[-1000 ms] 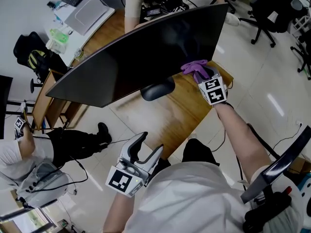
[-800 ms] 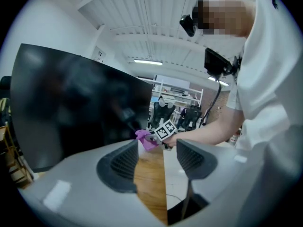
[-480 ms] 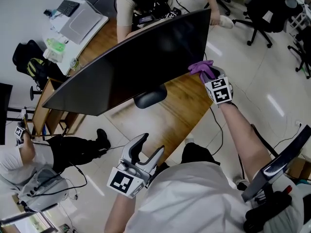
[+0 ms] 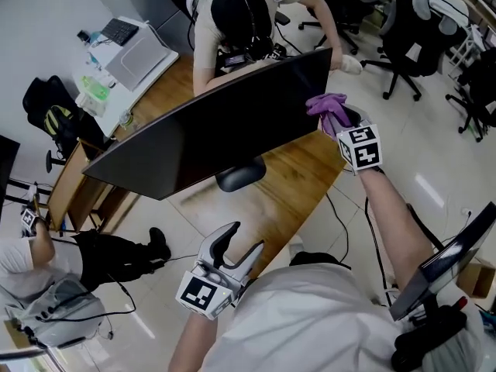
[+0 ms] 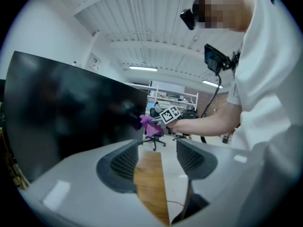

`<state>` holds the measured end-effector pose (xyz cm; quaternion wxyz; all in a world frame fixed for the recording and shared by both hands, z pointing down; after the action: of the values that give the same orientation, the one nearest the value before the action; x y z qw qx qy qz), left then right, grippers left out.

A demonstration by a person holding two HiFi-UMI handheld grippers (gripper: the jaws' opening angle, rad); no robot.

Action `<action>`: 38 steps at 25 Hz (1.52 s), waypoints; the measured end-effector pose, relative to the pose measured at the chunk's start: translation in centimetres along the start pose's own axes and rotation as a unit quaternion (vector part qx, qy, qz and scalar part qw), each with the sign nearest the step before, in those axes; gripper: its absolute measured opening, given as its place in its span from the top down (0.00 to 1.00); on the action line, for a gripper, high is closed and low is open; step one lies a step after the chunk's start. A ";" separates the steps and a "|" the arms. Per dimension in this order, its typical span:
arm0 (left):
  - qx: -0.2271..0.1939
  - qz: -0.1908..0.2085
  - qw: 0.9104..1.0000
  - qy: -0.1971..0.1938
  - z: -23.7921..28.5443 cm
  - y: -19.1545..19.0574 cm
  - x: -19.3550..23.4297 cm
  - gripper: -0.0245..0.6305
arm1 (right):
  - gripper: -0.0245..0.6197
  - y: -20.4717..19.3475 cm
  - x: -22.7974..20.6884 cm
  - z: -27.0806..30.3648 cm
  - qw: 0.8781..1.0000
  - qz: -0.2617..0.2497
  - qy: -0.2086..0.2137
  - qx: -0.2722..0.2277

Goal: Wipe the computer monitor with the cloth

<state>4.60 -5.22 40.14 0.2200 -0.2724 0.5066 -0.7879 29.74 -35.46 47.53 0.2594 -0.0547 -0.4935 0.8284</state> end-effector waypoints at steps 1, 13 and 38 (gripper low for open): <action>-0.002 0.000 1.000 -0.001 -0.4 0.0 0.1 0.55 | 0.77 1.4 -0.2 -0.7 1.000 -0.002 -0.004 -0.009; -0.012 -0.004 1.000 0.005 -4.9 -0.7 2.1 0.55 | 0.77 14.3 -1.9 -7.3 0.993 -0.016 -0.047 -0.112; -0.015 -0.012 0.999 -0.034 -12.8 -1.5 6.5 0.55 | 0.77 6.9 9.7 -18.4 0.992 0.049 -0.080 -0.084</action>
<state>-8.75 0.05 38.57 0.2231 -0.3082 0.5074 -0.7731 25.19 -18.89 34.01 0.1725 -0.0340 -0.5776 0.7972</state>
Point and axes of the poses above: the fingertips, and each gripper's own axes: z forward along the fingers, x to its left, y out of its top, the point moved 4 cm from there along -z, backward along the fingers, and after that the axes turned 6 degrees about x, right-handed, at the moved point
